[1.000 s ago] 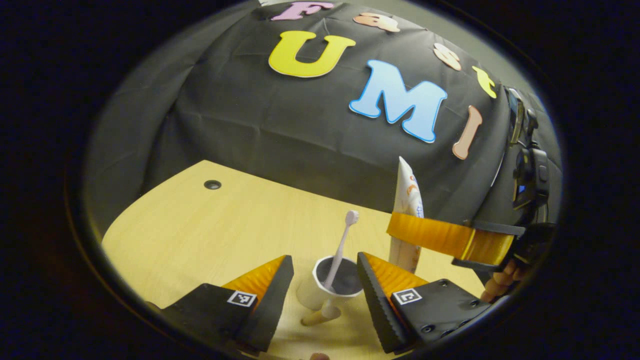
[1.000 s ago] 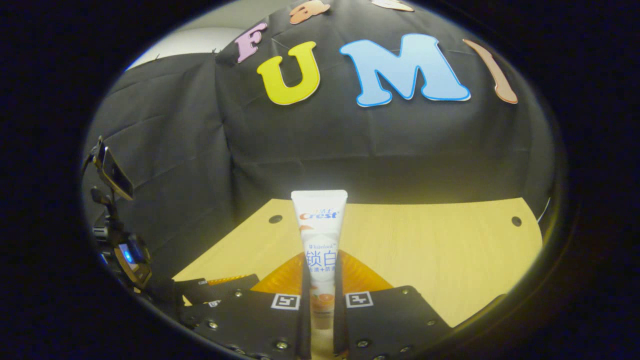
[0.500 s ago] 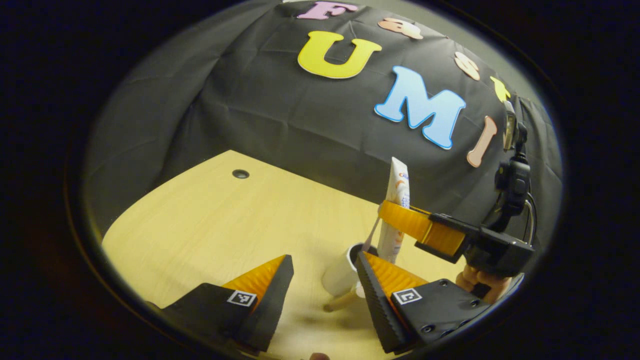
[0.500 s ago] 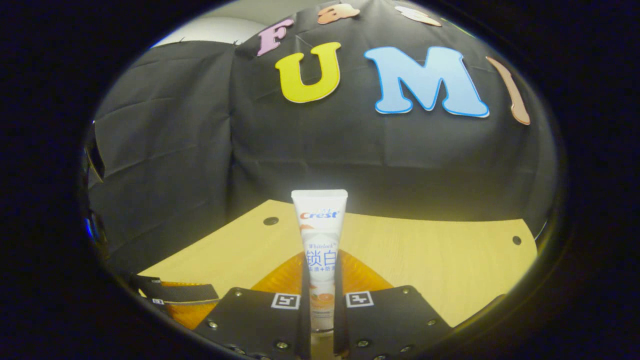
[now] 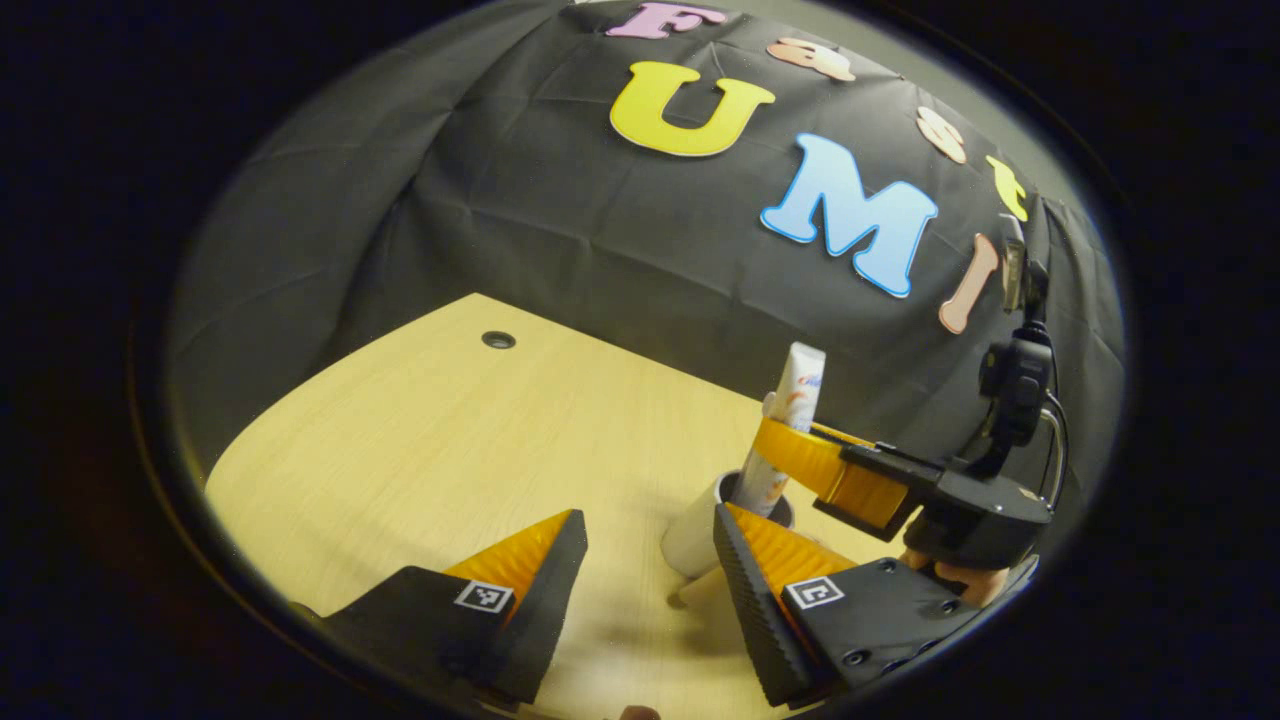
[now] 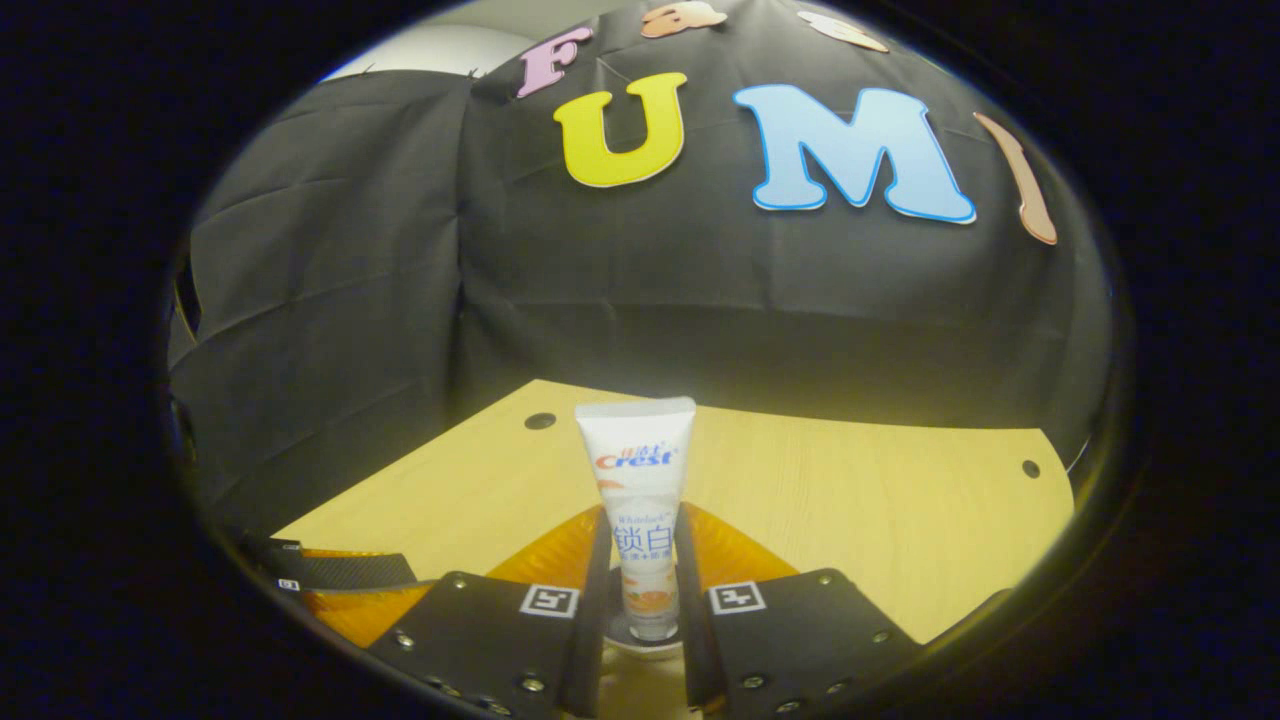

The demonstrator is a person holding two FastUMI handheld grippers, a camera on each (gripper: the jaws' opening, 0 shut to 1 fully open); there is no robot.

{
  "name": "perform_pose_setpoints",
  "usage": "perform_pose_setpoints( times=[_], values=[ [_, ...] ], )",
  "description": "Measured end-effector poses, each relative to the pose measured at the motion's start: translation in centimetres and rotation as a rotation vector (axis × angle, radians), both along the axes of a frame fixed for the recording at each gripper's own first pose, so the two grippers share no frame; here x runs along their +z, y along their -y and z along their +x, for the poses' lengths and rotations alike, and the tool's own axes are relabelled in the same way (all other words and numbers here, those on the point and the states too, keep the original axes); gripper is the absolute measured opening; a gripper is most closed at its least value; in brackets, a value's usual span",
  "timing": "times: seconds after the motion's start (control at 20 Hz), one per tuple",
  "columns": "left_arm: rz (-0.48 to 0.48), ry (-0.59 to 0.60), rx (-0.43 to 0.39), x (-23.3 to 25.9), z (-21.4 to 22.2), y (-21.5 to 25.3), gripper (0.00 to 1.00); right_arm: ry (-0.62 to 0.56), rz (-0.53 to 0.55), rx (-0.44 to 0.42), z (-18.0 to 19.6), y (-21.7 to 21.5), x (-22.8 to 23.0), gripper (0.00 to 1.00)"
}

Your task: Put the toothbrush and toothpaste on the desktop into the cup, then pick up the cup and place it on the coaster on the desktop.

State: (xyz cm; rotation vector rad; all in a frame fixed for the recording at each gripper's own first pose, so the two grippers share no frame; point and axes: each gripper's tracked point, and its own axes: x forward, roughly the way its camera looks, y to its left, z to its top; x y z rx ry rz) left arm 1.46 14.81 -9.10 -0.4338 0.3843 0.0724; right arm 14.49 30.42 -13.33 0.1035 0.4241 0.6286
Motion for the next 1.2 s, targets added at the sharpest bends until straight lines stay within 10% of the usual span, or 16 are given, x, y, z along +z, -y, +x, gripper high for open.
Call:
perform_pose_setpoints(
  times=[0.25,1.2],
  values=[
    [-0.003,-0.001,0.005,0.1,-0.2,0.1,0.84,-0.003,0.000,0.003,-0.5,0.1,0.4,0.59],
    [0.020,-0.171,-0.244,-0.8,1.4,9.2,0.84,0.000,0.010,-0.154,-0.9,10.2,5.2,0.58]
  ],
)
